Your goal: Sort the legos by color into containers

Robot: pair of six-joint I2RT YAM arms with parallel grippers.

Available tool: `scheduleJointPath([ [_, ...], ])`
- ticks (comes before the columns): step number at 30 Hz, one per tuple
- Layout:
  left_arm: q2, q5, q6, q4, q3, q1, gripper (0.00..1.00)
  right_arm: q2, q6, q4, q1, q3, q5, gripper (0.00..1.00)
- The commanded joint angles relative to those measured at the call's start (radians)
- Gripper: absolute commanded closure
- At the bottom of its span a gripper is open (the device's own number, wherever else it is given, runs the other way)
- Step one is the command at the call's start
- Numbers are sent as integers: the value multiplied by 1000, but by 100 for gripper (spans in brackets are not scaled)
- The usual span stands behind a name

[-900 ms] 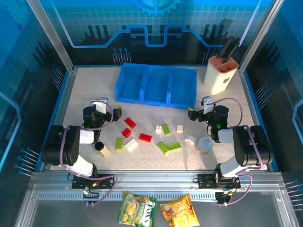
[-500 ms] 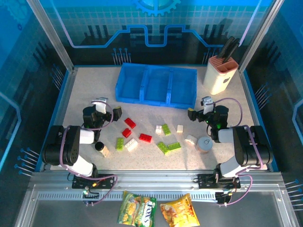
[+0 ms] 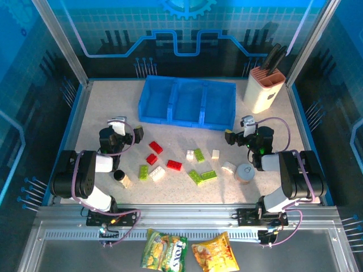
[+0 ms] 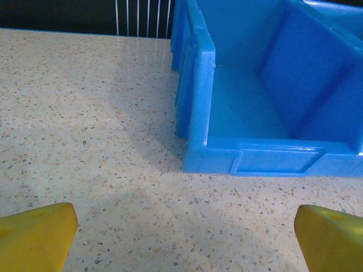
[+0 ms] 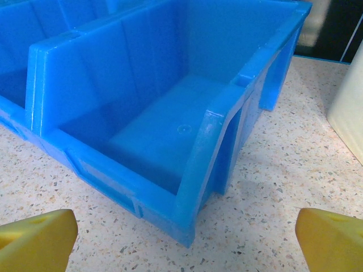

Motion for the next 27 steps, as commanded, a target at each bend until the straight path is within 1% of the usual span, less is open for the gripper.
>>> scheduleJointPath([
  [1,5,-17,-8,16,2,5,1,1,-12,35,-13,-7,-14,0],
  [9,2,-9,-6,26,-4,5,1,-1,-15,37,-10,-10,-4,0],
  [12,-2,10,0,46,-17,5,1,-8,-22,36,4,-13,31,1],
  [16,-48,-19,-7,29,-30,4,1,-37,-30,7,19,-9,63,0],
  [19,-120,-47,-14,-76,-12,2,1,-82,-40,-71,36,11,90,0],
  [24,-210,-134,-21,-288,51,-25,1,-172,-70,-293,90,83,147,0],
  [27,-241,-149,-43,-430,117,-45,2,-216,-32,-467,120,150,184,1],
])
